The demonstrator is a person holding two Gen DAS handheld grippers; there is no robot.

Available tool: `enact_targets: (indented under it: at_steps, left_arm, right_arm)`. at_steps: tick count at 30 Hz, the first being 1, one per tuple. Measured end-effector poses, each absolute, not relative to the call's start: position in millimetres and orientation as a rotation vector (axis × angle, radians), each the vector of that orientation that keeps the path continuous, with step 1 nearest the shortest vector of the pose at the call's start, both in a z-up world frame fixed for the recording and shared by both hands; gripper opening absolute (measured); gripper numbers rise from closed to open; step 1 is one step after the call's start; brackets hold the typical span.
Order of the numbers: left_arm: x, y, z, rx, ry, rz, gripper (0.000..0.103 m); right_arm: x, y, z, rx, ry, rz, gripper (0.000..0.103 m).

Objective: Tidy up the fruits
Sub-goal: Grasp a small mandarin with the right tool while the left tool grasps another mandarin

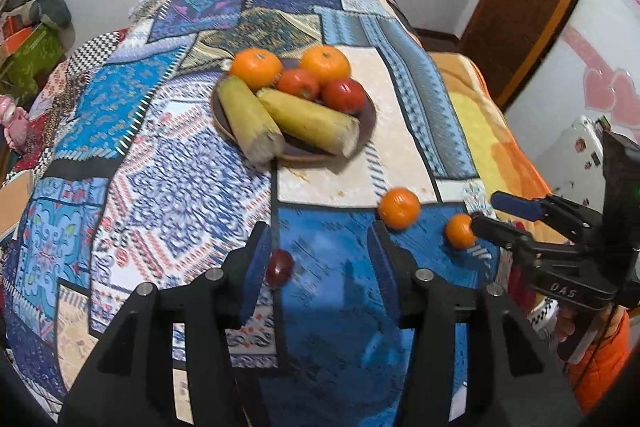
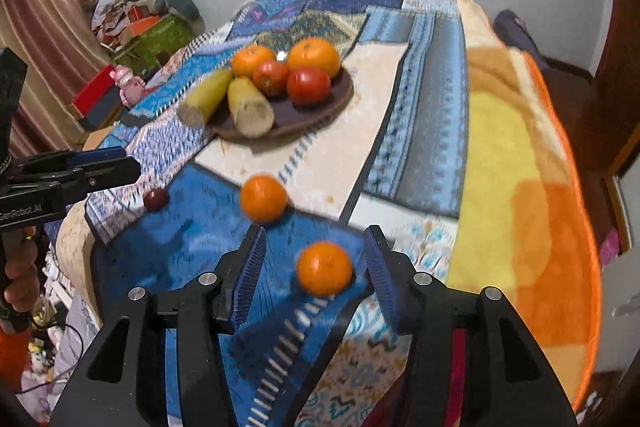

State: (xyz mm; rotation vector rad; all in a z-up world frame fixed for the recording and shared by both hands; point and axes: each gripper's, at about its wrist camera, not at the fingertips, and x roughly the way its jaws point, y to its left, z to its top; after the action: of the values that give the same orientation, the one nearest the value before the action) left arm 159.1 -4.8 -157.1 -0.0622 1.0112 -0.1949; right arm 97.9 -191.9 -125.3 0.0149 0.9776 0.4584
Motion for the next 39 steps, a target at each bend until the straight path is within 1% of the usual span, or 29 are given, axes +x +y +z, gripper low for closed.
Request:
enact_targets:
  at_steps: [3,6,17,22,30,31,32,33,34,39]
  left_arm:
    - [157,-13,-164,-0.058,1.029,-0.217,0.05]
    - [157,-23,-172,-0.053,1.051,-0.237,0.05]
    - [175,-57,-191,-0.024,1.095,-0.294,0.05]
    - [192,-72,-202,-0.014,1.113,-0.308,0.05]
    - [210,-88,-216,0.02,1.118,-0.304,0.05]
    - [212,-90,-217,0.027,1.119,-0.304,0.049]
    - [213,-91,-218,0.031,1.118,-0.303,0.046]
    - [215,-92,-220,0.032,1.12,-0.303,0.04]
    - [215,-93,-221,0.034,1.122,-0.305,0.038]
    - [215,-90,-218,0.03,1.107,-0.307,0.038]
  right_arm:
    - [93,-189,-131,0.009,0.996,0.474,0.047]
    - [92,-186,-135,-0.003,0.999,0.483,0.043]
    - [100,-186,-146,-0.063,1.013,0.44,0.043]
    - [105,-193,-150,-0.033,1.026,0.447,0.031]
    - [108,-200,-150,0.029,1.026,0.473,0.03]
    - [108,-201,-149,0.034,1.023,0.474,0.03]
    - [109,-202,-148,0.041,1.024,0.477,0.03]
    - [110,-203,-147,0.048,1.021,0.478,0.03]
    - [110,-204,-146,0.054,1.017,0.478,0.03]
    - [116,-206,-137,0.066,0.993,0.474,0.03]
